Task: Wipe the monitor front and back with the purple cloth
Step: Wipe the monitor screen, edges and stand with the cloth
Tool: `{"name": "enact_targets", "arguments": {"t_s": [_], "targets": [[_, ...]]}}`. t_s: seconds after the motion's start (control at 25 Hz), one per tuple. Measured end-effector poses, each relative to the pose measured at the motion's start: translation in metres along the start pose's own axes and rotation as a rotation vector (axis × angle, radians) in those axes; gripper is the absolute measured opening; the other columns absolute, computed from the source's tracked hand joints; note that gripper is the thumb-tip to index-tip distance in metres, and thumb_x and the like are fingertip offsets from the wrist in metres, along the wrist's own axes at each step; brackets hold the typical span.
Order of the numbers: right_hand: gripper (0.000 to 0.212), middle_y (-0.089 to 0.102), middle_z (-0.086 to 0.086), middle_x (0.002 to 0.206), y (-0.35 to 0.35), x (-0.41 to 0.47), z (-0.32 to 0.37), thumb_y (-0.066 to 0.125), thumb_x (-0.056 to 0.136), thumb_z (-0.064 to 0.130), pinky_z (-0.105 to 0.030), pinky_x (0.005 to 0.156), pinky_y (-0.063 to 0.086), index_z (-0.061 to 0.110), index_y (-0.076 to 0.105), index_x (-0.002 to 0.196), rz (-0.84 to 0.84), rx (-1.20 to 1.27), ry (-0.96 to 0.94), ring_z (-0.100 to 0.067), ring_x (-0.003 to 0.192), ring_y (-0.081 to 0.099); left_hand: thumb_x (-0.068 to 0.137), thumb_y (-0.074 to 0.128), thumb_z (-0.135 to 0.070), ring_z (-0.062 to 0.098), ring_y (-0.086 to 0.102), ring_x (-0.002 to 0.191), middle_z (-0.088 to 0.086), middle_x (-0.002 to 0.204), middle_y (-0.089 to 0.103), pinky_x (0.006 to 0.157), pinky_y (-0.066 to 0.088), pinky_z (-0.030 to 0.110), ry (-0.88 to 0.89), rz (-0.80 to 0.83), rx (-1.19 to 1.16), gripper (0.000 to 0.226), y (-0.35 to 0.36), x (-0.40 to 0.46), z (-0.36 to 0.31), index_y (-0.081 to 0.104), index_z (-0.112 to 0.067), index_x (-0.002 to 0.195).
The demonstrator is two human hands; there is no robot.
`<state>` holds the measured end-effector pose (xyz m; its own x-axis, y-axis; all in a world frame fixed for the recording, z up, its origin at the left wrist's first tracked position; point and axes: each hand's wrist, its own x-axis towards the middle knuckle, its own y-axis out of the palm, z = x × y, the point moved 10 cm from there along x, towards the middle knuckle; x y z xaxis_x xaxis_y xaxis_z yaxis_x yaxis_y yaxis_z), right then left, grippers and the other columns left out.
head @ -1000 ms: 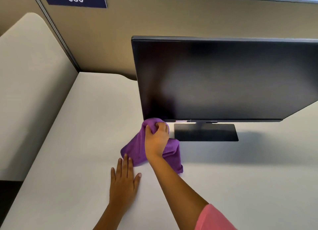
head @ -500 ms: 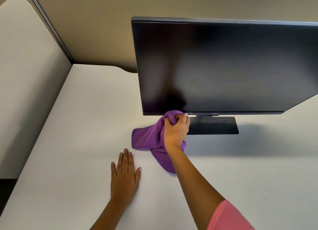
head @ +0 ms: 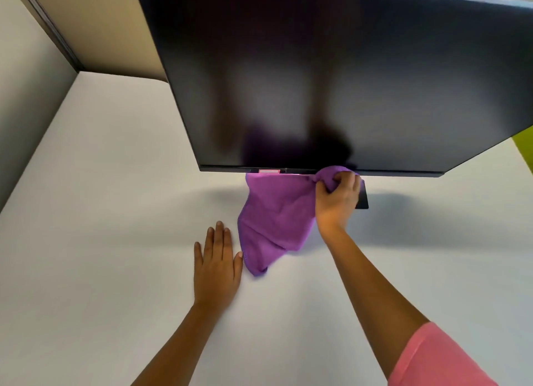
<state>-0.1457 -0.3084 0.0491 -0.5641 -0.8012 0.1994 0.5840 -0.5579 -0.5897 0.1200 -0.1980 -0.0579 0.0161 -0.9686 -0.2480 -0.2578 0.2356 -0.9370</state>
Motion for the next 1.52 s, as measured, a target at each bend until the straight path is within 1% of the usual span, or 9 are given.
{"name": "enact_targets", "arguments": {"t_s": [0.16, 0.28, 0.44, 0.8, 1.12, 1.24, 1.32, 1.4, 1.52], "targets": [[0.023, 0.058, -0.016, 0.103, 0.037, -0.025, 0.037, 0.071, 0.078, 0.017, -0.034, 0.064, 0.047, 0.003, 0.059, 0.091, 0.165, -0.078, -0.206, -0.032, 0.085, 0.058, 0.095, 0.022, -0.040, 0.037, 0.036, 0.137, 0.019, 0.150, 0.035, 0.106, 0.032, 0.055, 0.006, -0.033, 0.030, 0.063, 0.003, 0.000, -0.003, 0.041, -0.001, 0.141], [0.022, 0.059, -0.012, 0.106, 0.042, -0.021, 0.033, 0.069, 0.081, 0.022, -0.032, 0.068, 0.050, 0.007, 0.058, 0.093, 0.222, -0.074, -0.186, -0.027, 0.087, 0.059, 0.095, 0.022, -0.040, 0.036, 0.035, 0.137, 0.018, 0.150, 0.034, 0.107, 0.031, 0.055, 0.005, -0.045, 0.051, 0.063, 0.003, -0.001, -0.003, 0.040, -0.001, 0.141], [0.023, 0.057, -0.013, 0.102, -0.003, 0.017, -0.010, 0.072, 0.076, 0.019, -0.027, 0.066, 0.040, 0.005, 0.058, 0.087, 0.108, -0.031, -0.069, -0.031, 0.086, 0.058, 0.095, 0.020, -0.042, 0.037, 0.033, 0.139, 0.018, 0.152, 0.031, 0.107, 0.030, 0.055, 0.004, -0.061, 0.058, 0.065, 0.004, -0.001, -0.004, 0.037, -0.001, 0.143], [0.026, 0.056, -0.017, 0.109, -0.109, 0.116, -0.114, 0.069, 0.078, 0.014, -0.033, 0.078, 0.043, 0.002, 0.058, 0.098, -0.061, -0.086, 0.090, -0.034, 0.093, 0.057, 0.096, -0.001, -0.050, 0.035, 0.024, 0.142, 0.015, 0.155, 0.023, 0.112, 0.022, 0.053, 0.014, -0.081, 0.033, 0.075, 0.011, 0.008, -0.039, 0.027, -0.002, 0.147], [0.012, 0.053, -0.013, 0.102, -0.188, 0.176, -0.161, 0.061, 0.082, 0.012, -0.031, 0.076, 0.043, 0.008, 0.053, 0.091, -0.177, -0.126, 0.137, -0.029, 0.088, 0.056, 0.096, 0.006, -0.046, 0.036, 0.026, 0.142, 0.015, 0.155, 0.025, 0.111, 0.024, 0.055, 0.013, -0.101, 0.047, 0.071, 0.018, 0.015, -0.052, 0.030, -0.002, 0.146], [0.018, 0.054, -0.011, 0.105, -0.214, 0.180, -0.150, 0.064, 0.080, 0.012, -0.025, 0.076, 0.042, 0.010, 0.056, 0.095, -0.220, -0.129, -0.020, -0.022, 0.087, 0.054, 0.095, 0.013, -0.042, 0.036, 0.027, 0.141, 0.015, 0.154, 0.027, 0.110, 0.025, 0.055, 0.006, -0.110, 0.043, 0.067, 0.017, 0.016, -0.053, 0.031, -0.002, 0.146], [0.019, 0.055, -0.005, 0.102, -0.216, 0.172, -0.140, 0.065, 0.077, 0.013, -0.019, 0.073, 0.042, 0.018, 0.058, 0.093, -0.161, -0.068, -0.115, -0.014, 0.085, 0.053, 0.095, 0.016, -0.041, 0.034, 0.025, 0.142, 0.013, 0.155, 0.026, 0.111, 0.024, 0.054, 0.004, -0.118, 0.036, 0.066, 0.017, 0.016, -0.052, 0.030, -0.004, 0.146], [0.022, 0.059, 0.003, 0.096, -0.192, 0.156, -0.139, 0.064, 0.073, 0.017, -0.015, 0.073, 0.041, 0.029, 0.058, 0.091, -0.001, 0.044, -0.093, -0.008, 0.082, 0.055, 0.095, 0.017, -0.042, 0.033, 0.023, 0.143, 0.012, 0.155, 0.026, 0.112, 0.023, 0.054, 0.003, -0.127, 0.031, 0.065, 0.017, 0.016, -0.051, 0.029, -0.004, 0.147], [0.020, 0.064, 0.004, 0.092, -0.122, 0.112, -0.139, 0.066, 0.079, 0.018, -0.018, 0.076, 0.046, 0.024, 0.061, 0.097, 0.308, 0.063, -0.088, -0.014, 0.083, 0.059, 0.095, 0.015, -0.044, 0.032, 0.023, 0.143, 0.011, 0.156, 0.026, 0.113, 0.022, 0.052, -0.004, -0.132, 0.023, 0.067, 0.017, 0.016, -0.051, 0.029, -0.005, 0.147]]}}
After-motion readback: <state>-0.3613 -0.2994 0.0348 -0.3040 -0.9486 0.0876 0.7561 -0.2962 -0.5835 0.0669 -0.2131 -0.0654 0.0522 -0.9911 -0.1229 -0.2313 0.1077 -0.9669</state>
